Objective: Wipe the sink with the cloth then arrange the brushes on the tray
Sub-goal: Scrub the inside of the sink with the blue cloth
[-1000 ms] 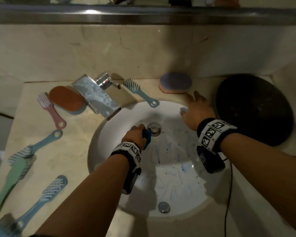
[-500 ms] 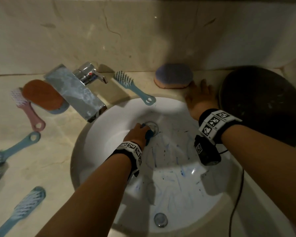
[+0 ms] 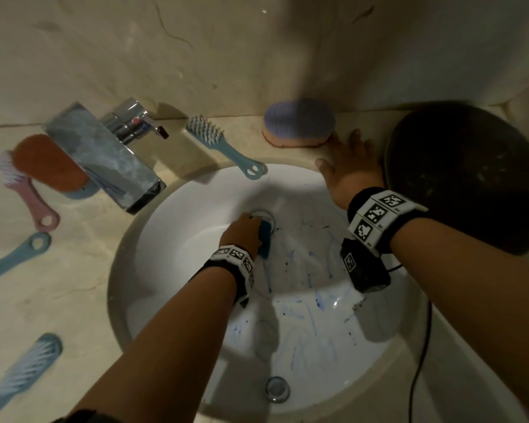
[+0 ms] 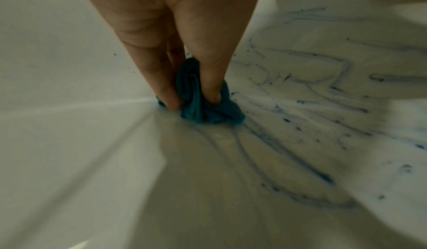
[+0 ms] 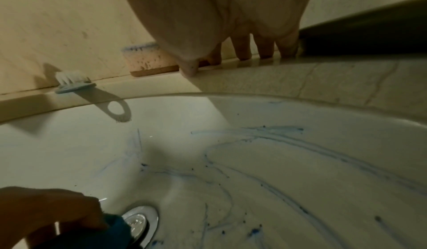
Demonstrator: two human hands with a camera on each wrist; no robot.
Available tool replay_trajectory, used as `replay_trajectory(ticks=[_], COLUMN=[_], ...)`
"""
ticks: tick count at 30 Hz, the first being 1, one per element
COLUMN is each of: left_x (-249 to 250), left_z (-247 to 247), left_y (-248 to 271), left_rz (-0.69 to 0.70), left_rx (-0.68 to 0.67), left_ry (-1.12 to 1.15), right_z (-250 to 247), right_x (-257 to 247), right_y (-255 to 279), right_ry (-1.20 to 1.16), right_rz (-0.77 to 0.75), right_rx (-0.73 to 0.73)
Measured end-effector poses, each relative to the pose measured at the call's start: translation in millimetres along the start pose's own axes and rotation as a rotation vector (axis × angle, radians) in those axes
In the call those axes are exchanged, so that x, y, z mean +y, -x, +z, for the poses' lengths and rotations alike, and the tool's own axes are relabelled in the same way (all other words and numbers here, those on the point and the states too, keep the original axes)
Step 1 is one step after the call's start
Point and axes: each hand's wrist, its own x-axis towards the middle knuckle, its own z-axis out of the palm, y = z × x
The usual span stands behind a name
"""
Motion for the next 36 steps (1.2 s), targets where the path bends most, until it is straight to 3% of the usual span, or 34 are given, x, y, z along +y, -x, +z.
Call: replay_trajectory(ticks=[3,7,10,15,18,28,36], left_x=[-5.3,-11.0,0.3,43.1,44.6,35.4,68.2], left_z=[-8.4,-25.2,-26.6,-15.9,-15.1,-15.2,-17.4], left_y=[7.6,2.8,-7.3,-17.2,-14.5,-10.5,-15.9], left_rz=[-0.046,-0.289,-0.446,-0.300,-0.274,-0.369,-0.470], left_rx=[0.118,0.398,0.499,0.540,0.594,0.824,0.807], left_ry=[0.068,0.522,0.764,0.847,0.899,1.001,1.239], right_z=[-2.2,-4.0,-3.3,2.4,0.2,-7.0,-4.8], right_x=[-1.4,-2.7,-2.2,1.7,1.4,-3.3,-3.7], right_y=[3.2,5.2,3.3,-3.3,-2.2,5.6,2.6], right_ry=[-0.012,-0.017,-0.012,0.016,0.012,-0.030,-0.009], right_rz=[0.008,0.010,0.009,-0.021,-0.019,0.015,0.004], right_rx=[0.008,0.005,0.003,0.004,0.003,-0.006,-0.007])
